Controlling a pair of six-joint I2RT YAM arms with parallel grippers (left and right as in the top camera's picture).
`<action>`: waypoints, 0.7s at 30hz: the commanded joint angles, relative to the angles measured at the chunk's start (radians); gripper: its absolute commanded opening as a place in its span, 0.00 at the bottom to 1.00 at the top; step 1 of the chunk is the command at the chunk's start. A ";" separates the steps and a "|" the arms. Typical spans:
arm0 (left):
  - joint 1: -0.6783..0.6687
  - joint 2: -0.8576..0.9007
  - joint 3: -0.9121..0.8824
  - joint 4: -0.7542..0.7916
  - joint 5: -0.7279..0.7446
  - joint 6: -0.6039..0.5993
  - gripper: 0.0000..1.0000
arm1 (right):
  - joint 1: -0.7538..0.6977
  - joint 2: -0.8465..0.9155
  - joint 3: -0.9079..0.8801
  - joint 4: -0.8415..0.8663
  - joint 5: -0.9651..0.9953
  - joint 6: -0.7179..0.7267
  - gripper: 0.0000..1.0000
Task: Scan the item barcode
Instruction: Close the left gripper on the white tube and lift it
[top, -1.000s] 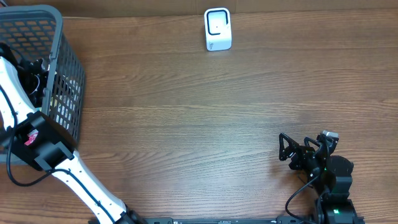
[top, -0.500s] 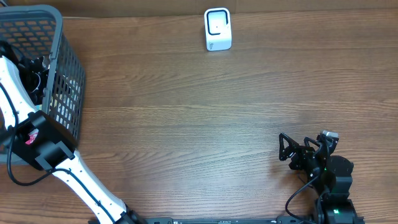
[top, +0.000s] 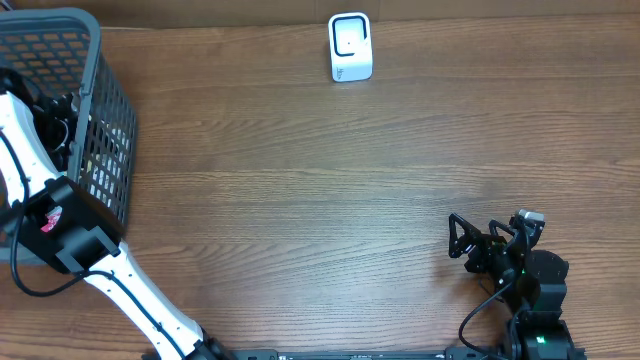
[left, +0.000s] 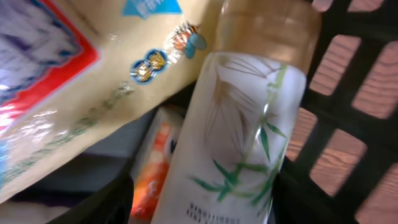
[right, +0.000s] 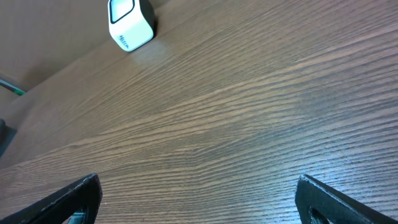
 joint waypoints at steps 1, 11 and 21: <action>-0.008 0.037 -0.071 0.020 0.010 0.008 0.63 | -0.001 0.000 -0.010 0.012 -0.001 0.005 1.00; -0.007 0.037 -0.098 0.026 0.001 0.022 0.07 | -0.001 0.000 -0.010 0.009 -0.001 0.005 1.00; -0.006 0.037 0.051 -0.056 -0.026 -0.021 0.04 | -0.001 0.000 -0.010 0.005 -0.001 0.005 1.00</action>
